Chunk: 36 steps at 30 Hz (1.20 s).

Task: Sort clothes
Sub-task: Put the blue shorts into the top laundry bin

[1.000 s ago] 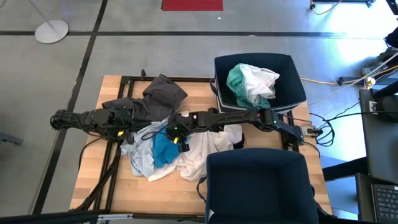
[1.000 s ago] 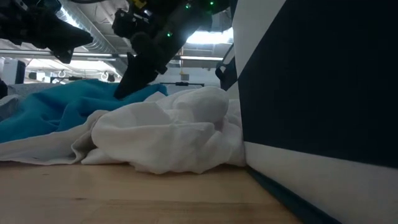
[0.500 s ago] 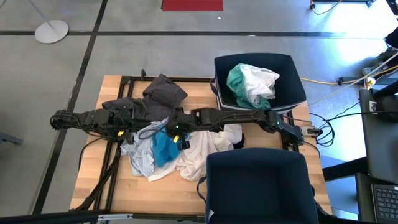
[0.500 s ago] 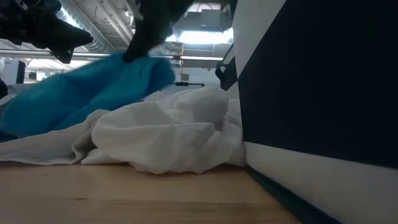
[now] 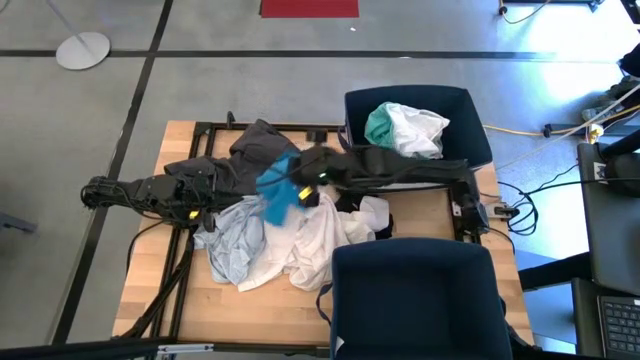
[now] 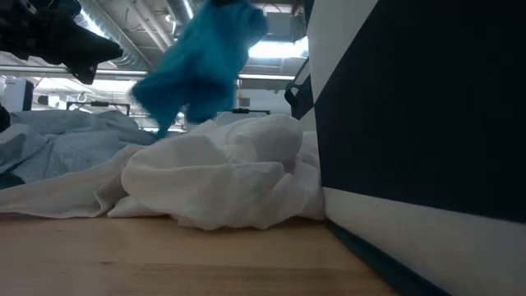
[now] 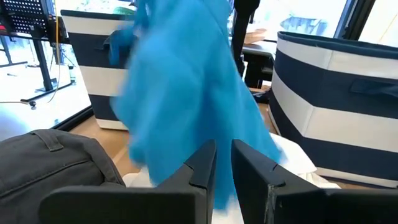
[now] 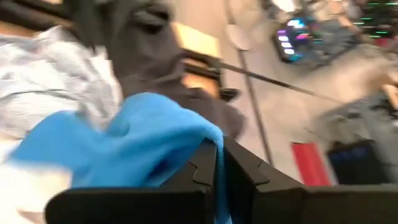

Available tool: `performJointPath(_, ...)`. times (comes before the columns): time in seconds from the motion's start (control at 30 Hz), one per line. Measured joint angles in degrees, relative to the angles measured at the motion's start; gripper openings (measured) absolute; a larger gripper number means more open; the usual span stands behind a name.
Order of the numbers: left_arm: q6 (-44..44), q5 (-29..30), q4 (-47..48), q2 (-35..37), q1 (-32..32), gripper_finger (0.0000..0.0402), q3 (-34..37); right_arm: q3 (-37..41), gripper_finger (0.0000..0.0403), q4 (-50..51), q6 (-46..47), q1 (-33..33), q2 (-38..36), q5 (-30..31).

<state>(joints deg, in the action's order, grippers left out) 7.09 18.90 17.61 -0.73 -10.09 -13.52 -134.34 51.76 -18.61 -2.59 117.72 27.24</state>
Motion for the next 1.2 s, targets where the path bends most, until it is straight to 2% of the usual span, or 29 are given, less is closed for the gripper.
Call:
performJointPath(0.23, 0.11, 0.00, 0.02, -0.02, 0.02, 0.0040, 0.00, -0.02, 0.0025, 0.88, -1.77, 2.63, -8.65, 11.02)
performJointPath(0.43, 0.08, 0.00, -0.07, -0.02, 0.01, 0.0040, 0.00, -0.02, 0.0025, 1.59, -2.42, 6.79, -15.79, 17.53)
performJointPath(0.63, 0.24, 0.00, 0.01, 0.00, 0.00, 0.0040, 0.00, -0.02, 0.0025, 6.94, -1.26, 10.87, -21.73, 24.49)
performJointPath(0.77, 0.02, 0.00, 0.31, -0.01, 0.01, 0.0040, 0.00, -0.02, 0.0025, 13.80, 3.72, 13.96, -24.69, 25.25)
performJointPath(0.93, 0.00, 0.00, 0.31, -0.01, 0.01, 0.0040, 0.00, -0.02, 0.0025, 27.58, 15.47, 17.94, -26.39, 24.99)
performJointPath(1.07, 0.00, 0.00, 0.30, -0.01, 0.02, 0.0040, 0.00, 1.70, 0.0025, 37.61, 25.86, 20.97, -26.39, 19.93)
performJointPath(1.2, -0.16, 0.08, 0.26, -0.01, 0.02, 0.0040, 0.00, 7.38, 0.0025, 38.02, 28.53, 21.85, -26.30, 14.30)
